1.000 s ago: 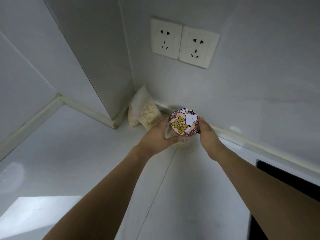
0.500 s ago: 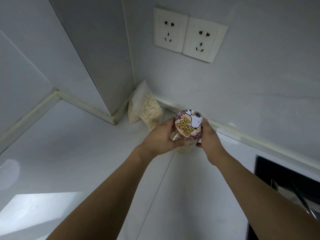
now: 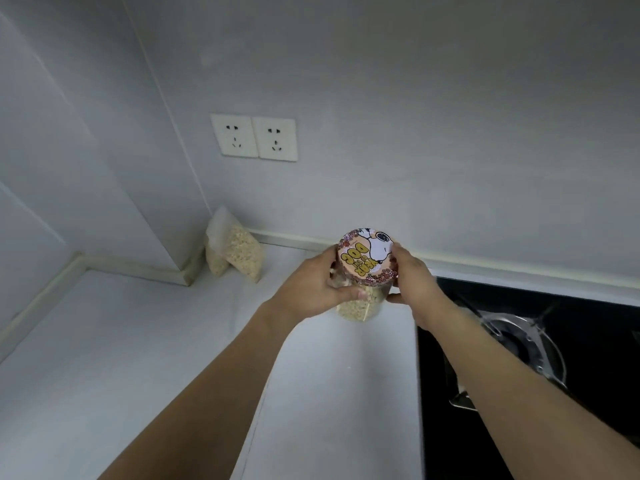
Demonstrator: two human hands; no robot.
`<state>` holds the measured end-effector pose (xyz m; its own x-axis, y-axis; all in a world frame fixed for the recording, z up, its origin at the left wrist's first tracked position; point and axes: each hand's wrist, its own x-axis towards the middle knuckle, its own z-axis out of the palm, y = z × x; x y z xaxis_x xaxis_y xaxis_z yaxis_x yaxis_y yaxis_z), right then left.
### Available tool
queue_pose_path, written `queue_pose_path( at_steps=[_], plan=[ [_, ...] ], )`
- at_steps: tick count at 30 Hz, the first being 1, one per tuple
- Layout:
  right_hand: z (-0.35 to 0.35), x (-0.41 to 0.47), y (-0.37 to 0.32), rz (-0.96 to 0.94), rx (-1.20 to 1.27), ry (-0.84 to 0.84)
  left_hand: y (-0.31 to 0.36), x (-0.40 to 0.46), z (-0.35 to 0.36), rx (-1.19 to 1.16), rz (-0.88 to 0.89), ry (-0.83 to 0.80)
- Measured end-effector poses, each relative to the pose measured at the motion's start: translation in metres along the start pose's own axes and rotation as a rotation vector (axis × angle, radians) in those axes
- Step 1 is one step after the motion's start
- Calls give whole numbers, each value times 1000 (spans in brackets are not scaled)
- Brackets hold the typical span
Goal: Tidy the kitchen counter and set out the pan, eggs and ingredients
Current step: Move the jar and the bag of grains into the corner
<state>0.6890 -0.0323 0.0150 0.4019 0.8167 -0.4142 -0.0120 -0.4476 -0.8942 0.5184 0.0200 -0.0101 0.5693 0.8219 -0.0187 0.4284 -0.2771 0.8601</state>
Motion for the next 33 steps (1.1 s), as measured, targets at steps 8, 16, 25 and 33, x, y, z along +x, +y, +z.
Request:
queue_pose_path(
  at_steps=[8,16,25,33],
  plan=[
    [-143,-80,27,-45,67,218,114,-13,105,-2,144,-192],
    [-298,-186,78,-66,107,387,222,-62,247,52,298,-311],
    [-463,-297,139,-57,102,610,334,-116,407,-8,436,-475],
    [-571,-329,179,-13,182,739,400,-108,516,12,504,-623]
  ],
)
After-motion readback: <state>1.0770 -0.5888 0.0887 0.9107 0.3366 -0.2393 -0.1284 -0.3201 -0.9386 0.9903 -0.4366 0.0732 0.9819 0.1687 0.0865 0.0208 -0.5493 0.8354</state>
